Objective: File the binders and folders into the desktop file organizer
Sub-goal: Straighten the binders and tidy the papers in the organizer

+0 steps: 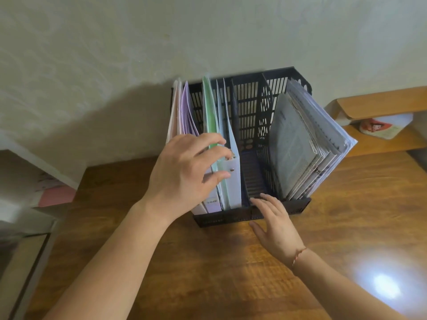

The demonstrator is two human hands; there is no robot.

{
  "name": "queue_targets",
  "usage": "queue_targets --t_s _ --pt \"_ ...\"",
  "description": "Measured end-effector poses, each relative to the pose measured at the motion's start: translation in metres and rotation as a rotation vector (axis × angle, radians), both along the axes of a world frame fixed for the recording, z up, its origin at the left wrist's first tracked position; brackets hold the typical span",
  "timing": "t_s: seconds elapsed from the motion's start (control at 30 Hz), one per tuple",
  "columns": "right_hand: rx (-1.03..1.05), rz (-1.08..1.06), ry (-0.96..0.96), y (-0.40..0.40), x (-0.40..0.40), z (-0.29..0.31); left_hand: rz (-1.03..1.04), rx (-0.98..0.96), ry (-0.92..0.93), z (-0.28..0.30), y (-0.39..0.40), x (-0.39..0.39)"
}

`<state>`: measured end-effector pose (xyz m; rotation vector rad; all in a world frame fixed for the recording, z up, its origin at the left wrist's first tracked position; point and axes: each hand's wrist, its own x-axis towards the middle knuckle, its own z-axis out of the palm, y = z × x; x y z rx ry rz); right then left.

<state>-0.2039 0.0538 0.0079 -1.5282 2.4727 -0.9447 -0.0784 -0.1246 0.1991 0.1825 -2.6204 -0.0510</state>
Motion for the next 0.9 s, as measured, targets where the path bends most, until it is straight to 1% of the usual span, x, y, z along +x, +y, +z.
queue_targets --t_s 0.1,0.23,0.33,0.43,0.5,0.77,0.9 --pt "0.104 -0.016 0.098 -0.012 -0.001 -0.006 -0.005 -0.047 -0.018 -0.003 -0.002 0.001" --pt "0.205 -0.128 0.126 -0.032 -0.001 0.001 0.007 -0.083 -0.003 -0.004 -0.002 0.001" --pt "0.305 -0.168 0.170 -0.042 0.005 -0.001 0.008 -0.083 0.005 -0.004 -0.001 0.001" --pt "0.422 -0.208 0.121 -0.054 0.011 0.005 0.014 -0.081 0.002 -0.005 0.000 0.001" --pt "0.458 -0.249 0.114 -0.060 0.016 0.011 0.020 -0.082 0.002 -0.005 -0.001 0.000" --pt "0.375 -0.245 0.181 -0.058 0.017 -0.005 0.019 -0.104 0.039 -0.007 -0.001 0.000" --pt "0.285 -0.252 0.196 -0.055 0.015 -0.015 0.023 -0.125 0.060 -0.008 -0.002 0.000"
